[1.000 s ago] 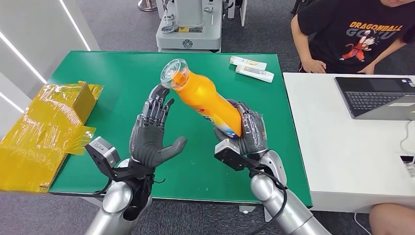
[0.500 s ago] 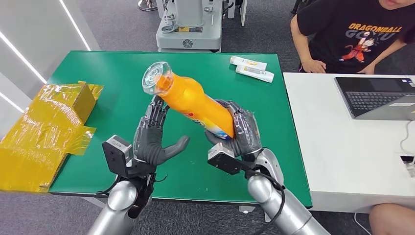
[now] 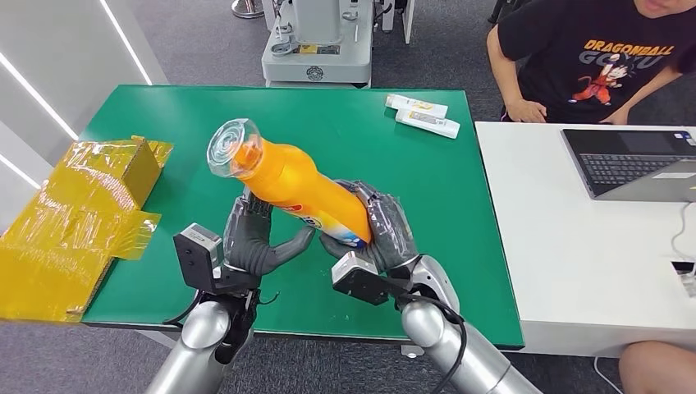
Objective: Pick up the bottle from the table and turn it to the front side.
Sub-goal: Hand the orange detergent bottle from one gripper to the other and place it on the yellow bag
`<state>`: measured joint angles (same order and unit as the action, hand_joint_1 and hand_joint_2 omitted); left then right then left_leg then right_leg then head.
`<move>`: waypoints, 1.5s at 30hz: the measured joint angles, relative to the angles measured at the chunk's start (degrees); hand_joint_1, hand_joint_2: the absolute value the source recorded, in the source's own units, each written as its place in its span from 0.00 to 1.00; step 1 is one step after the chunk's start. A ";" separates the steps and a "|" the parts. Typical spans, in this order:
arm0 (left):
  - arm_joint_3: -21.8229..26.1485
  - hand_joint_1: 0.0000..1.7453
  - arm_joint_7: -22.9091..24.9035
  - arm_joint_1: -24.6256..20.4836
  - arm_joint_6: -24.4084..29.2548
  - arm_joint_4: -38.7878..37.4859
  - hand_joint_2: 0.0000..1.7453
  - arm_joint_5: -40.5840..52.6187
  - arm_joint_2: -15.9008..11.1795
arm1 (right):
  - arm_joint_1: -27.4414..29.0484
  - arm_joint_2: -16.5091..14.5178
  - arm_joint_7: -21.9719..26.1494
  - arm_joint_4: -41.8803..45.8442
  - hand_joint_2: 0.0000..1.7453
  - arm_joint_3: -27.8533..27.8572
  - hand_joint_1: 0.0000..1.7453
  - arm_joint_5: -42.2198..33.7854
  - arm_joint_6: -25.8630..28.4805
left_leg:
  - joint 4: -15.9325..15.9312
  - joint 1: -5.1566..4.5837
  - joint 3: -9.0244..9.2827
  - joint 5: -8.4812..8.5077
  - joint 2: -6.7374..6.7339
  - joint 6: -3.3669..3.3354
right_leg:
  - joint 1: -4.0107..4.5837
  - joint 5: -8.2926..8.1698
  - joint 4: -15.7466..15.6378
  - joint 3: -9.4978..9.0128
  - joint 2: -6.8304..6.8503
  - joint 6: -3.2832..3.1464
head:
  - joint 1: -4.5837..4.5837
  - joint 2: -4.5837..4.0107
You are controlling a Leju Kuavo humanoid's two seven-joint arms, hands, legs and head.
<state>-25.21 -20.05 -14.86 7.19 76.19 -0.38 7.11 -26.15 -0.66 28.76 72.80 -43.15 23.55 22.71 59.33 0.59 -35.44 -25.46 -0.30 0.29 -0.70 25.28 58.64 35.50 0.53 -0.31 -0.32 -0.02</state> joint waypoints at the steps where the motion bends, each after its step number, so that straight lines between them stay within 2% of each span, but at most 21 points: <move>1: 0.04 0.00 -0.02 0.05 0.08 0.00 1.00 -0.09 -0.03 | -0.01 -0.06 0.07 -0.37 1.00 -0.09 1.00 -0.14 -0.15 | 0.00 0.00 0.00 0.00 0.00 0.00 | 0.00 0.00 0.00 0.00 0.00 0.00 | 0.00 0.00; 18: 0.69 0.00 -0.13 0.67 -0.02 0.02 1.00 -0.91 -0.54 | -0.05 0.20 -0.47 -6.22 1.00 -0.24 1.00 1.59 -1.29 | 0.00 0.00 0.01 0.00 0.00 0.00 | 0.00 0.00 -0.01 0.00 0.00 0.00 | -0.01 0.00; 26: 0.50 0.00 1.02 1.03 -4.66 -0.50 1.00 -5.15 -0.07 | -0.58 0.68 -0.58 -7.77 1.00 -0.21 1.00 2.62 -2.35 | 0.01 0.00 0.01 0.00 -0.01 0.00 | 0.00 0.00 -0.02 0.01 -0.01 0.00 | -0.01 0.00; 39: -1.34 0.00 1.14 1.92 -5.81 -2.69 1.00 -9.08 1.07 | -0.91 0.81 -1.76 -9.33 1.00 0.62 1.00 4.80 -1.56 | 0.01 0.00 0.01 0.00 -0.01 0.00 | 0.00 0.00 -0.02 0.01 -0.01 0.00 | 0.00 0.00; 41: -1.50 0.10 1.17 1.91 -5.80 -2.95 1.00 -9.22 1.08 | -1.00 0.80 -1.89 -9.49 1.00 0.94 1.00 5.03 -1.59 | 0.01 0.00 0.01 0.00 -0.01 0.00 | 0.00 0.00 -0.02 0.01 -0.01 0.00 | 0.01 0.00; 43: -1.58 0.48 1.21 1.91 -5.72 -3.20 1.00 -9.39 1.11 | -1.13 0.80 -2.02 -9.67 1.00 1.27 1.00 5.19 -1.70 | 0.01 0.00 0.01 0.00 -0.01 0.00 | 0.00 0.00 -0.02 0.01 -0.01 0.00 | 0.00 0.00; 45: -1.59 0.78 1.26 1.92 -5.44 -3.41 1.00 -9.51 1.15 | -1.25 0.79 -2.10 -9.85 1.00 1.55 1.00 5.26 -1.91 | 0.01 0.00 0.01 0.00 -0.01 0.00 | 0.00 0.00 -0.02 0.01 -0.01 0.00 | 0.00 0.00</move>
<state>-26.80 -18.80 -12.94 1.76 72.78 -9.90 8.26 -27.40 0.13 26.66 62.95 -41.60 28.80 20.80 59.34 0.59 -35.43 -25.47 -0.31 0.29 -0.70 25.27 58.63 35.51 0.51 -0.31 -0.32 -0.02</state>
